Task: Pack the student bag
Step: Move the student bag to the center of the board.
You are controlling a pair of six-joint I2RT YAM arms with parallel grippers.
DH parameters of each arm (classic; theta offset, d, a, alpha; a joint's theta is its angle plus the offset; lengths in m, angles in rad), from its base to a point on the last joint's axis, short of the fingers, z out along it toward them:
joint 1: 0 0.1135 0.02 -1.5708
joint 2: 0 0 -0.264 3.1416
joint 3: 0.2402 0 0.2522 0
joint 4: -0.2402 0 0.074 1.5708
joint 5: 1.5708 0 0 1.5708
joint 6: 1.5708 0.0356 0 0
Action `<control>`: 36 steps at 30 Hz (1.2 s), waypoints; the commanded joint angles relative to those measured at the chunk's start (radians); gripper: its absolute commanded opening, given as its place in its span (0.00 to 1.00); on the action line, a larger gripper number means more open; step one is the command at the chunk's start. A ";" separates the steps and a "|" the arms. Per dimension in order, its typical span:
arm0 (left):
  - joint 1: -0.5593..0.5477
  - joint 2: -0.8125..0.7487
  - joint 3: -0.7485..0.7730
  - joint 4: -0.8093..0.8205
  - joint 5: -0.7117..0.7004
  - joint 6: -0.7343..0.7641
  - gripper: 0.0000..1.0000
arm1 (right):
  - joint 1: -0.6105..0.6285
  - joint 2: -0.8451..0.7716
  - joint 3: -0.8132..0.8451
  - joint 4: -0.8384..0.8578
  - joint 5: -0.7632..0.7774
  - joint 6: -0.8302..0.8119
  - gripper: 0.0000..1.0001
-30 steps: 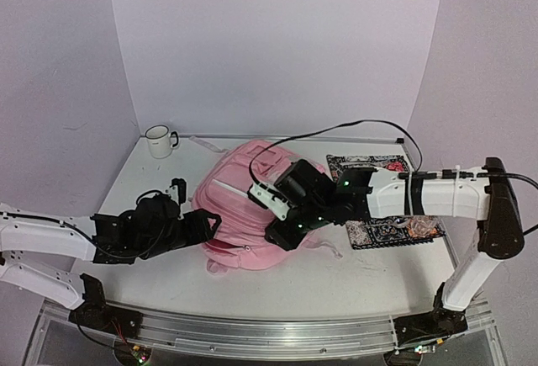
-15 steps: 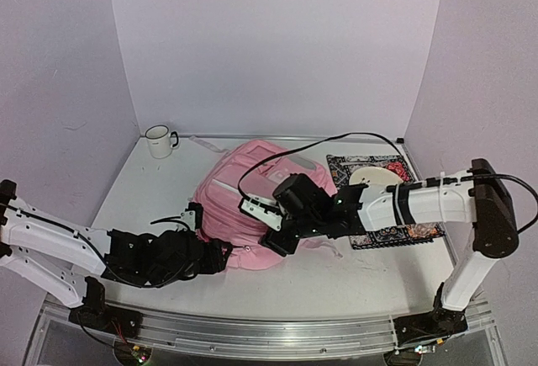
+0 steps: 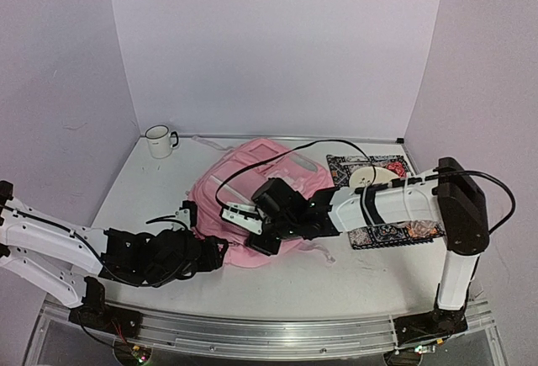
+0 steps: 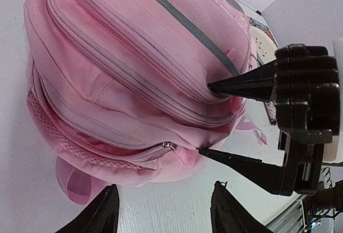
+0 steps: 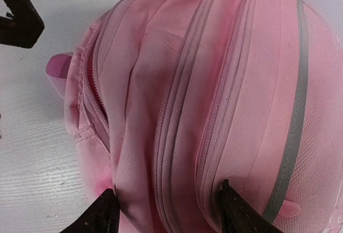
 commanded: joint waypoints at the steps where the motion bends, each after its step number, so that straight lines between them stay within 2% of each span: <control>1: 0.031 -0.035 0.035 -0.040 -0.017 -0.004 0.60 | -0.009 0.095 0.094 -0.041 0.111 -0.027 0.43; 4: 0.066 -0.056 0.015 -0.040 -0.005 0.007 0.60 | -0.036 0.125 0.152 -0.041 0.097 -0.004 0.26; 10: 0.108 -0.039 0.030 -0.035 0.024 0.055 0.60 | -0.083 0.141 0.228 -0.041 0.043 0.050 0.00; 14: 0.125 0.010 0.063 -0.017 0.051 0.072 0.59 | -0.096 0.129 0.253 -0.044 -0.004 0.092 0.00; 19: 0.170 0.085 0.098 0.045 0.106 0.072 0.52 | -0.115 0.110 0.266 -0.049 -0.094 0.158 0.00; 28: 0.201 0.265 0.224 0.069 0.162 0.088 0.49 | -0.125 0.082 0.260 -0.057 -0.137 0.202 0.00; 36: 0.223 0.385 0.272 0.069 0.126 0.036 0.45 | -0.127 0.074 0.260 -0.057 -0.168 0.220 0.00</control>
